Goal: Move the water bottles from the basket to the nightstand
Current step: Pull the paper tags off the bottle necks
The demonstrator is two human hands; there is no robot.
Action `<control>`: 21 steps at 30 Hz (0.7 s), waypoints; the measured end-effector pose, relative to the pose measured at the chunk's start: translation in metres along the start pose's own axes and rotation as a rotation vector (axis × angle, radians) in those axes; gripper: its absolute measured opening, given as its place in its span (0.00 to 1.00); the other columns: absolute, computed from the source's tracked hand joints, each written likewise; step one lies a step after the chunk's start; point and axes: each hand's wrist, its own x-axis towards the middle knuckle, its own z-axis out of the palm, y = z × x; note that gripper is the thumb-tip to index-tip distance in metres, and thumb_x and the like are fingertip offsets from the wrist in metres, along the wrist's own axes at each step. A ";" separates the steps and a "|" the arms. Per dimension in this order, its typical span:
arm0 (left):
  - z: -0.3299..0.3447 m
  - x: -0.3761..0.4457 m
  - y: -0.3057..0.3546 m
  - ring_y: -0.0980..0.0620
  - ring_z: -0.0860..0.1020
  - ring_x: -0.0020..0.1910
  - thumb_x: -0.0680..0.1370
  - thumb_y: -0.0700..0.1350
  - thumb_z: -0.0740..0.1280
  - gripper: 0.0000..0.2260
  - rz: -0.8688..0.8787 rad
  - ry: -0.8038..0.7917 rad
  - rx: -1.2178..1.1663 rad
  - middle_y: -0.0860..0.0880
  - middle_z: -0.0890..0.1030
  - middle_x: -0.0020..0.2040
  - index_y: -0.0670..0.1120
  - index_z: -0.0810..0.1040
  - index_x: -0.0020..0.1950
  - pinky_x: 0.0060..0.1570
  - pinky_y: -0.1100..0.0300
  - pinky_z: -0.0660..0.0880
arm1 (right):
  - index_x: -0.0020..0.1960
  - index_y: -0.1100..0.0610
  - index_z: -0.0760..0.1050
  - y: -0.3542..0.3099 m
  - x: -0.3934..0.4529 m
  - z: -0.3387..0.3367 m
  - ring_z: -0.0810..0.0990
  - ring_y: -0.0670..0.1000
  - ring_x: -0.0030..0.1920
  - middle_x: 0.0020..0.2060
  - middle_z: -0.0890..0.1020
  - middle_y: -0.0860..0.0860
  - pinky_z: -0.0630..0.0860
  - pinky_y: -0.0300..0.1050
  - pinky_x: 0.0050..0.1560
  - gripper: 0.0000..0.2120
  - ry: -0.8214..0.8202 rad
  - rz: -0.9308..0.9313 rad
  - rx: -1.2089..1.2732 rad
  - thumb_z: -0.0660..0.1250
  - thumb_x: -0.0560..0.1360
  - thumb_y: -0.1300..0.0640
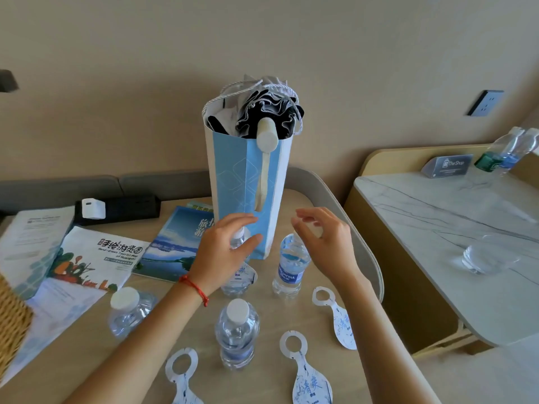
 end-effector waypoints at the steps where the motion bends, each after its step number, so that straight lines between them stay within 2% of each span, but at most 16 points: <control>1: -0.006 -0.003 -0.003 0.57 0.74 0.56 0.72 0.42 0.70 0.14 -0.003 0.040 -0.007 0.52 0.77 0.56 0.43 0.78 0.57 0.56 0.76 0.67 | 0.53 0.56 0.79 -0.005 0.002 0.007 0.75 0.39 0.42 0.48 0.82 0.49 0.74 0.34 0.44 0.12 -0.027 -0.018 0.003 0.67 0.74 0.51; 5: -0.017 -0.015 -0.026 0.54 0.74 0.57 0.73 0.41 0.69 0.16 -0.106 0.095 -0.044 0.49 0.77 0.58 0.41 0.76 0.60 0.56 0.64 0.70 | 0.54 0.57 0.79 -0.019 0.008 0.036 0.76 0.43 0.43 0.49 0.83 0.52 0.77 0.41 0.47 0.11 -0.150 -0.055 0.012 0.66 0.75 0.53; 10: -0.008 -0.027 -0.058 0.47 0.75 0.60 0.76 0.40 0.65 0.15 -0.349 0.115 -0.098 0.42 0.77 0.62 0.40 0.74 0.62 0.57 0.58 0.71 | 0.55 0.60 0.79 -0.025 0.013 0.067 0.80 0.53 0.49 0.51 0.83 0.56 0.74 0.42 0.50 0.12 -0.296 0.105 -0.011 0.63 0.77 0.55; 13: 0.003 -0.033 -0.073 0.46 0.72 0.64 0.78 0.41 0.62 0.16 -0.460 0.041 -0.091 0.43 0.75 0.64 0.42 0.72 0.65 0.60 0.57 0.69 | 0.49 0.66 0.78 -0.023 0.014 0.077 0.78 0.59 0.45 0.45 0.83 0.61 0.73 0.47 0.44 0.13 -0.350 0.183 -0.021 0.59 0.78 0.58; 16: 0.010 -0.036 -0.082 0.47 0.70 0.66 0.78 0.38 0.61 0.17 -0.491 -0.023 -0.206 0.42 0.73 0.66 0.42 0.69 0.67 0.60 0.61 0.67 | 0.46 0.68 0.77 -0.018 0.016 0.083 0.78 0.63 0.45 0.41 0.82 0.63 0.74 0.50 0.43 0.13 -0.370 0.253 -0.007 0.59 0.77 0.59; 18: 0.012 -0.038 -0.085 0.49 0.69 0.66 0.78 0.38 0.61 0.19 -0.524 -0.052 -0.299 0.42 0.72 0.67 0.43 0.67 0.69 0.59 0.63 0.66 | 0.43 0.65 0.78 -0.013 0.017 0.085 0.80 0.57 0.40 0.38 0.82 0.58 0.75 0.45 0.40 0.11 -0.363 0.313 0.049 0.61 0.76 0.59; 20: 0.015 -0.040 -0.088 0.49 0.69 0.67 0.78 0.39 0.62 0.21 -0.544 -0.076 -0.361 0.41 0.70 0.68 0.44 0.65 0.70 0.60 0.61 0.67 | 0.43 0.59 0.80 -0.010 0.017 0.086 0.79 0.46 0.34 0.35 0.81 0.50 0.73 0.33 0.33 0.08 -0.368 0.362 0.131 0.63 0.76 0.60; 21: 0.017 -0.041 -0.089 0.49 0.68 0.67 0.77 0.39 0.63 0.21 -0.548 -0.081 -0.374 0.40 0.70 0.68 0.45 0.64 0.70 0.60 0.60 0.67 | 0.45 0.59 0.80 -0.009 0.016 0.087 0.78 0.43 0.32 0.34 0.80 0.48 0.73 0.29 0.31 0.07 -0.373 0.375 0.166 0.63 0.76 0.60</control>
